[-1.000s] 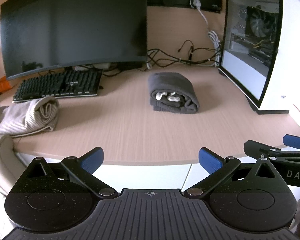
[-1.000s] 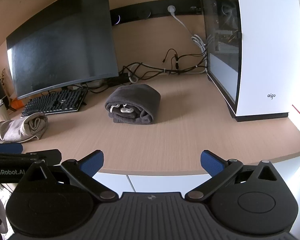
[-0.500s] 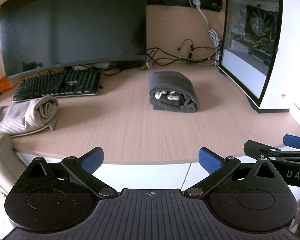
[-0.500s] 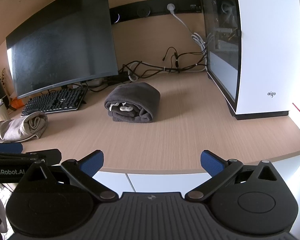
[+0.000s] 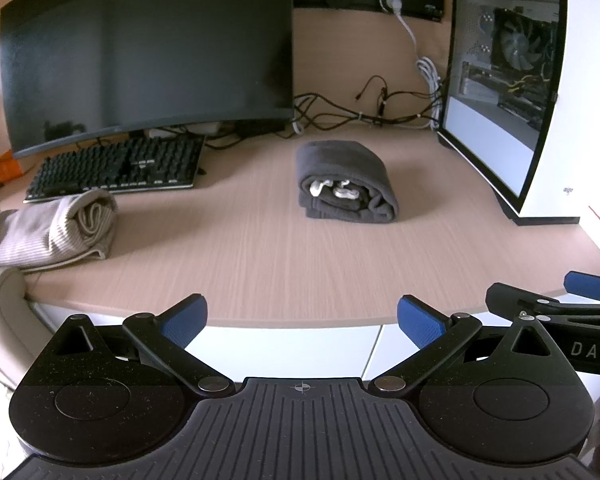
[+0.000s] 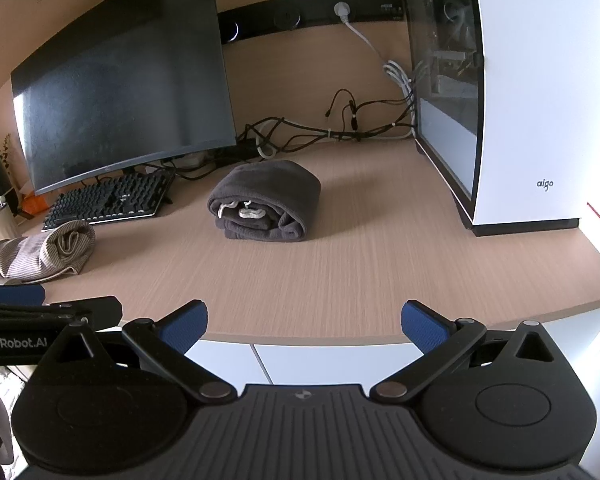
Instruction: Fold clothes
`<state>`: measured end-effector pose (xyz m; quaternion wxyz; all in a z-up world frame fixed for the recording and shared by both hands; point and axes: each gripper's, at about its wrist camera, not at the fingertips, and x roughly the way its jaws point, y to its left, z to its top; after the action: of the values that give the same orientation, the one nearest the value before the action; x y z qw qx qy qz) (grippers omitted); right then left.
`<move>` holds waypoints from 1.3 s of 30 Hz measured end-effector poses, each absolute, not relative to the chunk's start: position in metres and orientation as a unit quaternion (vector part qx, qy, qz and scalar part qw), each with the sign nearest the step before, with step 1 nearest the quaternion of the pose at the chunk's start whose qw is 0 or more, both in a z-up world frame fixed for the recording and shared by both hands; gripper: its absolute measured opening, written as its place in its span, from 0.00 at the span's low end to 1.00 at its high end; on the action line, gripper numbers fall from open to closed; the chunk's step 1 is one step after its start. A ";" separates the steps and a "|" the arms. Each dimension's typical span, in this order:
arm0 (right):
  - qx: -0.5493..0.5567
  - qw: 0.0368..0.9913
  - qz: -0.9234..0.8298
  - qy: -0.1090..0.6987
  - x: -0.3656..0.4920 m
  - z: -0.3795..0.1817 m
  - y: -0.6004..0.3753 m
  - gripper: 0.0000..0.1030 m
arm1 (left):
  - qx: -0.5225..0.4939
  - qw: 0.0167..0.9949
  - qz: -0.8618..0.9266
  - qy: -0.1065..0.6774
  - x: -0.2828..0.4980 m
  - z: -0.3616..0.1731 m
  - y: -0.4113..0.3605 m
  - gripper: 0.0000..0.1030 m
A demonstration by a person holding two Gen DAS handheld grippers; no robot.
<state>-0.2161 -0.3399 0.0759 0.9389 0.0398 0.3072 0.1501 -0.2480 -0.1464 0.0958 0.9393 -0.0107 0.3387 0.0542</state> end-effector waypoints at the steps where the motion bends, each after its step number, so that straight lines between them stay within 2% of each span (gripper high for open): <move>1: 0.040 0.939 0.150 0.307 -0.216 0.076 -0.340 1.00 | -0.011 0.939 0.054 0.339 -0.248 0.096 -0.146 1.00; 39: 0.053 0.929 0.138 0.339 -0.180 0.061 -0.338 1.00 | -0.011 0.927 0.047 0.372 -0.208 0.084 -0.144 1.00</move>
<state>-0.1797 -0.3379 0.0612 0.9291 0.0531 0.3387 0.1385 -0.2081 -0.1436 0.0838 0.9268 -0.0108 0.3724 0.0473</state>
